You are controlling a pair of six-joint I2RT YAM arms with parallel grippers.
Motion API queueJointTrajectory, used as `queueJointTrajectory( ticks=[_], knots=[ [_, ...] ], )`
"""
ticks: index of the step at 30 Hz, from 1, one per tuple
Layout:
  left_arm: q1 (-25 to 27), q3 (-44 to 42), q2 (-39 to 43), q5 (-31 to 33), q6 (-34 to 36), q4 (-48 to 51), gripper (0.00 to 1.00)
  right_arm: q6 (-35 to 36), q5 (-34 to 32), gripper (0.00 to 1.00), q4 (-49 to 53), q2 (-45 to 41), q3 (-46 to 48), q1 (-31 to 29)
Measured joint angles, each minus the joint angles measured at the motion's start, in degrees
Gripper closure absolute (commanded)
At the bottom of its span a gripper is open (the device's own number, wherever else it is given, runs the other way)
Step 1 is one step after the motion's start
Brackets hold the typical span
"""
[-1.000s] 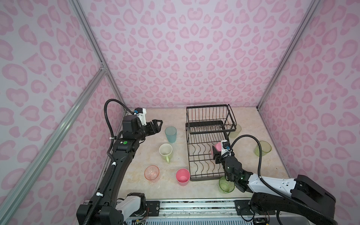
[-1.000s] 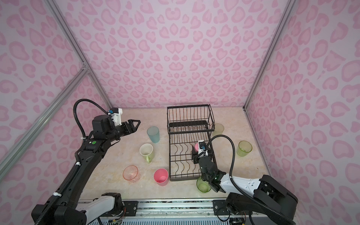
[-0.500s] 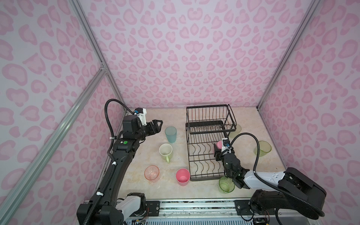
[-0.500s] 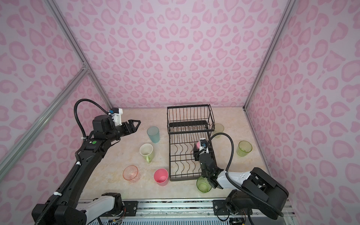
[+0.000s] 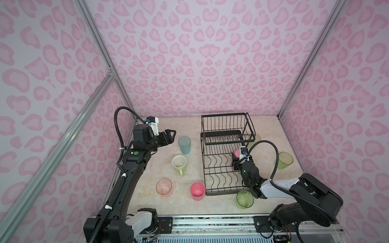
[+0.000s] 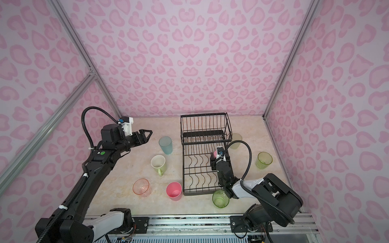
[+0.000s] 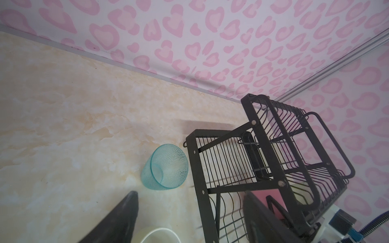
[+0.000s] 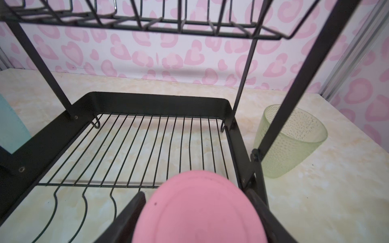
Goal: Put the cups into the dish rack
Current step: 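Lower the pink cup with the right gripper into the rack's lower tier, then set the pink cup upright between the rack wires with the right gripper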
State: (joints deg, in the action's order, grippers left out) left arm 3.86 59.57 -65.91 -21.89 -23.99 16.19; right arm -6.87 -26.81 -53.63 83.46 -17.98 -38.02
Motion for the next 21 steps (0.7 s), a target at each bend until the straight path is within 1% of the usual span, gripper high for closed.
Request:
queueJointTrajectory(
  ticks=[6, 14, 15, 17, 21],
  knots=[
    [0.0, 0.0, -0.31, 0.04, 0.0, 0.0, 0.2, 0.48, 0.42, 0.36, -1.03, 2.97, -1.42, 1.03],
    [0.0, 0.0, -1.07, 0.22, 0.0, 0.02, 0.2, 0.61, 0.7, 0.3, -3.58, 6.29, -2.75, 1.66],
    [0.0, 0.0, -1.09, 0.24, 0.0, 0.02, 0.2, 0.66, 0.68, 0.27, -3.89, 6.6, -2.91, 1.66],
    [0.02, -0.07, -1.09, 0.24, 0.0, -0.02, 0.2, 0.83, 0.63, 0.18, -4.11, 6.97, -3.19, 1.75],
    [0.02, -0.35, -1.11, 0.26, 0.0, 0.02, 0.18, 1.33, 0.22, 0.09, -3.67, 6.73, -3.21, 1.75]
  ],
)
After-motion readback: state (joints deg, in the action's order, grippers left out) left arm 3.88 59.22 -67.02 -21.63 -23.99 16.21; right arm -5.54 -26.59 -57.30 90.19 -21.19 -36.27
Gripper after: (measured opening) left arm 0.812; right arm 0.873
